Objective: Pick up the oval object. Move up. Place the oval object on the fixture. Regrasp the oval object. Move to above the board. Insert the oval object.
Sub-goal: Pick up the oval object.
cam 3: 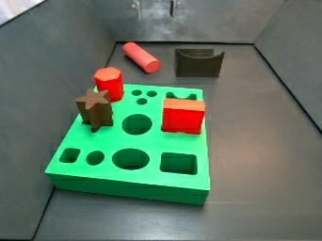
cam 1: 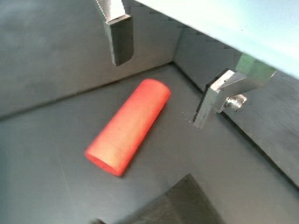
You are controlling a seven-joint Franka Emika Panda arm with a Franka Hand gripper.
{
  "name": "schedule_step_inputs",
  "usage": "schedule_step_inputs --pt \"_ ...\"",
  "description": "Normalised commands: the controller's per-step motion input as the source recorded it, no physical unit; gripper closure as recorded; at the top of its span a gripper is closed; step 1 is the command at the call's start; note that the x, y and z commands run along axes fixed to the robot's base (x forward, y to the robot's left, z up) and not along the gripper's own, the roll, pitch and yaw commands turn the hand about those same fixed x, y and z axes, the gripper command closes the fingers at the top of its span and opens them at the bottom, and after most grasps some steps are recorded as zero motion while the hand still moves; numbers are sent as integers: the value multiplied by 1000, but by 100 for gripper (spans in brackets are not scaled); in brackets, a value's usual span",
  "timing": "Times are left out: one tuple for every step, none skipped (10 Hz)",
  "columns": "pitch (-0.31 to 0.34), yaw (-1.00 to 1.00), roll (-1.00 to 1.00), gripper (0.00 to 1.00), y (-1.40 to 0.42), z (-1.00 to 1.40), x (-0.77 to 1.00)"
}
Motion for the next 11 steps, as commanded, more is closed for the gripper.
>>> schedule_step_inputs --pt "-139 791 21 0 217 -557 0" --pt "-76 794 73 0 234 -537 -71" --pt "-73 691 63 0 246 -503 -114" --pt "-101 520 17 0 200 -409 -177" --pt "-87 451 23 0 169 -360 -263" --pt "-150 434 0 0 63 -249 -297" --pt "-153 420 0 0 14 -277 -311" --pt "-144 326 4 0 9 -337 -343" --pt "-140 257 1 0 54 -406 -257" --pt "-117 0 27 0 114 -417 -386" --pt "-93 -26 0 0 157 -366 -354"
